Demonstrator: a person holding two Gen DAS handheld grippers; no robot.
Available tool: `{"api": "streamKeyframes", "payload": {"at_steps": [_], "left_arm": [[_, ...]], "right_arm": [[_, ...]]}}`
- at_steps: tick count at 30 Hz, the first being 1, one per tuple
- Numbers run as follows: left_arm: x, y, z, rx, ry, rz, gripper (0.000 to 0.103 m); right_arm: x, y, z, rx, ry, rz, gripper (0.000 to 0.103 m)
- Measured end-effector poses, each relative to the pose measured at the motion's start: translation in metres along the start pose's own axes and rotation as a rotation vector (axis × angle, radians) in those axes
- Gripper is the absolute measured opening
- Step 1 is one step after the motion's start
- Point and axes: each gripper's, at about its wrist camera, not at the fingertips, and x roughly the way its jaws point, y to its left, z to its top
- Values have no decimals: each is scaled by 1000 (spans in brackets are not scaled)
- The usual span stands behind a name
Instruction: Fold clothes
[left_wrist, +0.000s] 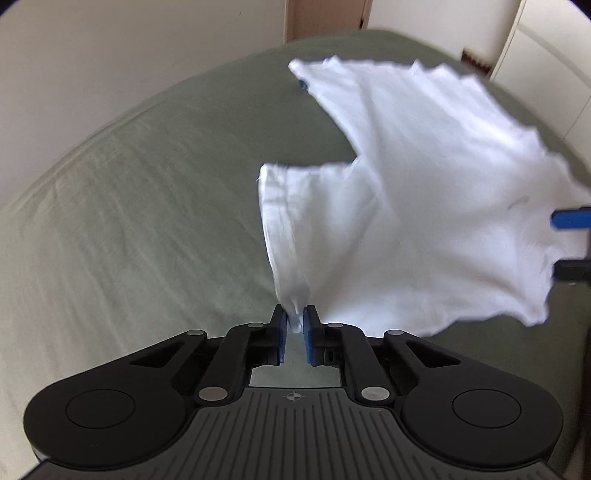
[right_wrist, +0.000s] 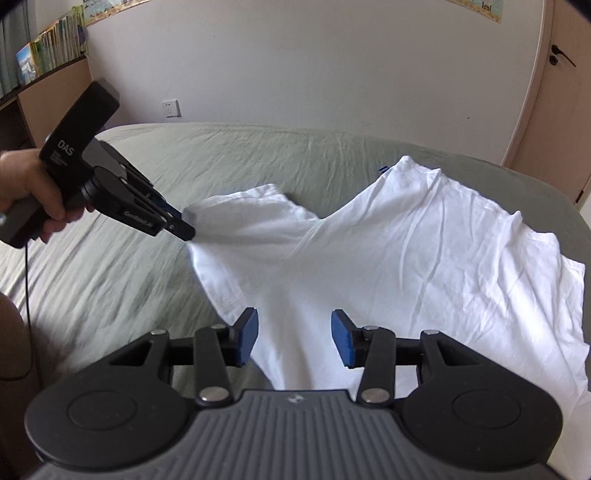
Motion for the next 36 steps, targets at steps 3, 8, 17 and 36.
{"api": "streamKeyframes", "payload": {"at_steps": [3, 8, 17, 36], "left_arm": [[11, 8, -8, -24, 8, 20, 11], [2, 19, -11, -92, -66, 4, 30], [4, -5, -11, 126, -104, -33, 34], [6, 19, -12, -62, -14, -61, 5]], "right_arm": [[0, 1, -1, 4, -1, -5, 46], [-11, -10, -7, 28, -3, -21, 50], [-13, -17, -24, 61, 26, -23, 50], [-10, -13, -26, 45, 29, -18, 50]]}}
